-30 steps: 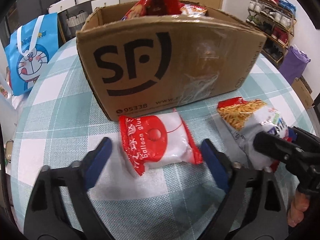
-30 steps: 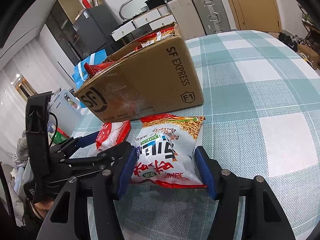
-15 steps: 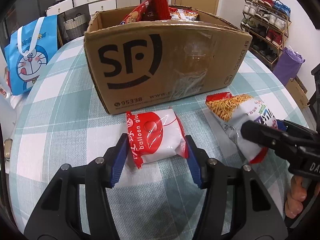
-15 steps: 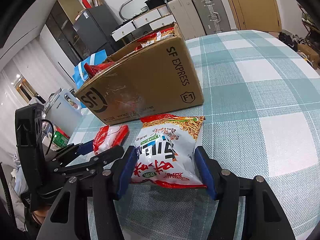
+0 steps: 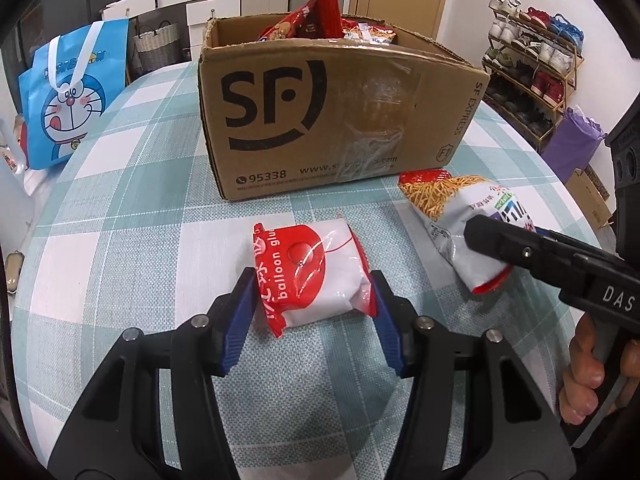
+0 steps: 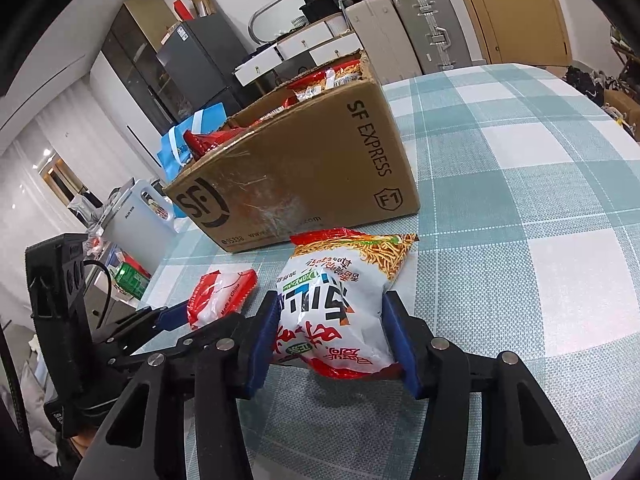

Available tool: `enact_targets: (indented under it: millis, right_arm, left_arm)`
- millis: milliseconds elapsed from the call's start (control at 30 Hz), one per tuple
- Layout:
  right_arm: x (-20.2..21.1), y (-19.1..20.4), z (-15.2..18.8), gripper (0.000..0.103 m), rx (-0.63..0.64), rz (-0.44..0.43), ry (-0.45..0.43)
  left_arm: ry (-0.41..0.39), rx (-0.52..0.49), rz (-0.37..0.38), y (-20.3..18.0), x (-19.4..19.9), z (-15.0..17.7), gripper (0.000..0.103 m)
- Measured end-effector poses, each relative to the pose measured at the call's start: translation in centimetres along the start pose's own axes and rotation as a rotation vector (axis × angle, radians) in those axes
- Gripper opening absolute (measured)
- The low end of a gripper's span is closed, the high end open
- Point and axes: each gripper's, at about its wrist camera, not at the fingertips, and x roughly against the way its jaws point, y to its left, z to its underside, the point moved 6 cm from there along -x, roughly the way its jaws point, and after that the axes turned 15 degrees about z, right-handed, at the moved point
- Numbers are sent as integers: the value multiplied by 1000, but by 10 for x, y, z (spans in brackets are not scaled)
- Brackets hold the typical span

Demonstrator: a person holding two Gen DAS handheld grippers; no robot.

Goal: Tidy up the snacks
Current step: 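Lift both held bags and carry them over the open box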

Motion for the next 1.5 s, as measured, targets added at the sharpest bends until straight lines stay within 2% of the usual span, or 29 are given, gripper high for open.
enact_targets:
  millis: [433,767,1033,1500]
  right_arm:
    - [16,1,-8,52,-8,-26,-65]
    - [46,6,-22,52,-1,-64,-145]
    - [73,17,-37,52,17,-81,-217]
    - [83,26,-73,52,26,-68,-272]
  left_arm:
    - [-55,16,40,-1,17,-5,52]
    - [-131,13,41,-2,54,-20,52]
    - [-178,-27,42,-16,84,-39,52]
    - [-231,-60,54,-32,112,-82,52]
